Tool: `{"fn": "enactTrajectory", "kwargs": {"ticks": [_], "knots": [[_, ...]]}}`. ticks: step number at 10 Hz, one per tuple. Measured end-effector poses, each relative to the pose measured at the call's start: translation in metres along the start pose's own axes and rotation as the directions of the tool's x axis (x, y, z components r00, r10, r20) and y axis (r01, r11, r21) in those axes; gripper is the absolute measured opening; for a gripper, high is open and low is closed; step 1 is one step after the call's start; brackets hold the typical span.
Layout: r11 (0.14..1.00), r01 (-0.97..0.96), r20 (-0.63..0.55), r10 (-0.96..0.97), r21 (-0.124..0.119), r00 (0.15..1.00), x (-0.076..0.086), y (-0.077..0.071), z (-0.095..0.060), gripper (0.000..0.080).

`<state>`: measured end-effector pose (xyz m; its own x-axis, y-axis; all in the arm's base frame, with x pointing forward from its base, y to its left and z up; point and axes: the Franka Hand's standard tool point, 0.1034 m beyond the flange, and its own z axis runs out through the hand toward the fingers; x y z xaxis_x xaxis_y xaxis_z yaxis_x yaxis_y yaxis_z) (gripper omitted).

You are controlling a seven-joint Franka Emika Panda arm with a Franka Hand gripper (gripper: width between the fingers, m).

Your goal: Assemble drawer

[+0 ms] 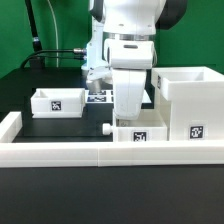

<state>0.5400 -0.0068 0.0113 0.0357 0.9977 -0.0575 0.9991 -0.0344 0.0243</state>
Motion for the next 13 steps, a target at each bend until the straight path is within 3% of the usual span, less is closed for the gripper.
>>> {"fn": "enactTrajectory", "kwargs": {"ticks": [4,5,13], "knots": [[0.999,0.046,0.017,-0.046,0.007,0.999,0.0028,-0.0007,-0.0002,0.0044],[0.999,0.051,0.024,-0.051,0.018,0.998,0.0016,-0.0005,-0.0006,0.0044],[0.996,0.08,0.03,-0.081,0.024,0.996,0.0037,-0.003,0.0006,0.0044]]}}
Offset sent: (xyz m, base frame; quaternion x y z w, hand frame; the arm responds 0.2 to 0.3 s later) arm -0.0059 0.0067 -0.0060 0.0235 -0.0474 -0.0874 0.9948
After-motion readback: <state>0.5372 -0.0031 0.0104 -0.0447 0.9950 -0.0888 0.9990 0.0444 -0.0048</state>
